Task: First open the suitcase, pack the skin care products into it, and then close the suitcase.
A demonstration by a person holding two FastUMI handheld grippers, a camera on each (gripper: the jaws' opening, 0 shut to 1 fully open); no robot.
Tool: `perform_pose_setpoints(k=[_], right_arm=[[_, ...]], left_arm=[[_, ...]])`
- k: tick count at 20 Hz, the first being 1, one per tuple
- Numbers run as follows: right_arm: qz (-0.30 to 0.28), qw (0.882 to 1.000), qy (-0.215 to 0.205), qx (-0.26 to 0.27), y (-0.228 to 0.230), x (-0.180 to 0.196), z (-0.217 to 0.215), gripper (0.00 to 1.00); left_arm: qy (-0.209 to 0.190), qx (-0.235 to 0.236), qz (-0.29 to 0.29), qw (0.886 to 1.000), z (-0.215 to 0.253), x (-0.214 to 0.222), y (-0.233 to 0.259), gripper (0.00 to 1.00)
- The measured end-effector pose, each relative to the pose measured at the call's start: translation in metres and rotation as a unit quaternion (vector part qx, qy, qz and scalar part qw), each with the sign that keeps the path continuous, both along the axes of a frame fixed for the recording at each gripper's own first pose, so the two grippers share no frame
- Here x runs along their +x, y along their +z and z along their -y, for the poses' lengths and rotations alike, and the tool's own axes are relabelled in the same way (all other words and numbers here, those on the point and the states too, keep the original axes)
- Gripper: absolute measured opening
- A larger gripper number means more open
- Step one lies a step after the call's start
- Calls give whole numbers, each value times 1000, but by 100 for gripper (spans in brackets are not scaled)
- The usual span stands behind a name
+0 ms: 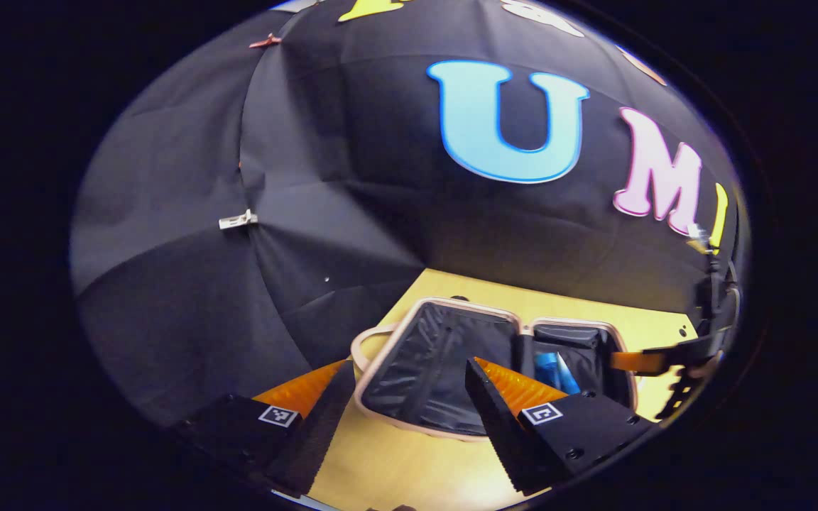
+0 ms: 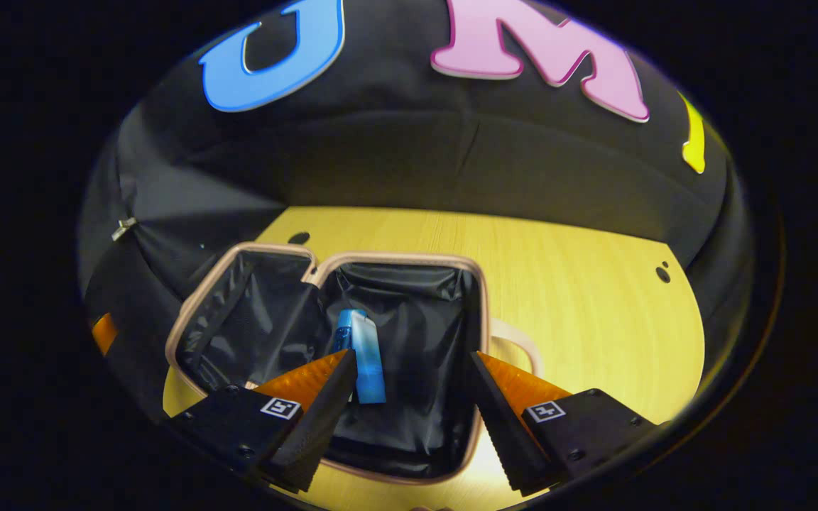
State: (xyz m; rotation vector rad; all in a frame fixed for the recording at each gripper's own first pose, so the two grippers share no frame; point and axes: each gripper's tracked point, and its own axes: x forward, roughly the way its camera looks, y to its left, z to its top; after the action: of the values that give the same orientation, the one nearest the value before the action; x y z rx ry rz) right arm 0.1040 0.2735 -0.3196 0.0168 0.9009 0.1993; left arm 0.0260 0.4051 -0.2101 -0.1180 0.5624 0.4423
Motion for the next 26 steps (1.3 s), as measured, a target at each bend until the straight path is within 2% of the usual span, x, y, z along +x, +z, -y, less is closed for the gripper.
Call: perform_pose_setpoints(k=[1,4,6,8,10,11,13,14,15,16,17,18,19,20,21,23,24,25,26], right_arm=[[14,1000,0,2,11,-7,6,98],[30,999,-7,11,34,-40,29,98],[38,999,-10,18,46,-61,41,98],[54,998,-9,7,58,-77,57,98],[60,998,-2,-4,66,-94,67,98],[58,998,2,-9,68,-102,72,98],[45,999,0,-16,68,-119,80,98],[40,999,-4,-14,69,-126,82,98],[34,999,-10,-11,69,-132,83,98],[27,1000,-14,-8,67,-137,84,98],[22,1000,-15,-11,65,-138,86,98],[20,1000,-16,-15,65,-139,89,98],[24,999,-17,-18,68,-136,93,98],[31,999,-20,-21,70,-133,97,98],[36,999,-22,-22,72,-130,100,98],[34,999,-28,-23,70,-130,106,98],[33,999,-32,-22,69,-129,110,98],[33,999,-36,-21,69,-129,114,98],[33,998,-40,-21,71,-129,120,98]], left_arm=[[13,-2,-7,1000,-22,5,-14,98],[40,-36,-36,998,-76,23,-60,99],[54,-77,-44,995,-99,39,-88,96],[62,-138,-30,988,-114,61,-108,95],[77,-210,-17,974,-118,79,-128,90],[87,-247,-18,965,-121,81,-138,83],[105,-300,-34,948,-129,84,-156,74],[110,-322,-43,939,-125,85,-168,77],[107,-344,-44,932,-120,88,-175,55],[104,-364,-49,924,-115,90,-182,60],[102,-379,-53,918,-111,91,-189,53],[101,-389,-55,914,-108,91,-192,52],[102,-397,-52,911,-105,93,-193,45],[107,-397,-47,910,-105,95,-193,27],[106,-394,-45,912,-104,95,-193,20],[91,-374,-47,922,-103,94,-182,16],[82,-352,-54,931,-103,94,-175,17],[71,-323,-54,942,-104,94,-165,8],[56,-288,-49,955,-104,97,-148,6]])
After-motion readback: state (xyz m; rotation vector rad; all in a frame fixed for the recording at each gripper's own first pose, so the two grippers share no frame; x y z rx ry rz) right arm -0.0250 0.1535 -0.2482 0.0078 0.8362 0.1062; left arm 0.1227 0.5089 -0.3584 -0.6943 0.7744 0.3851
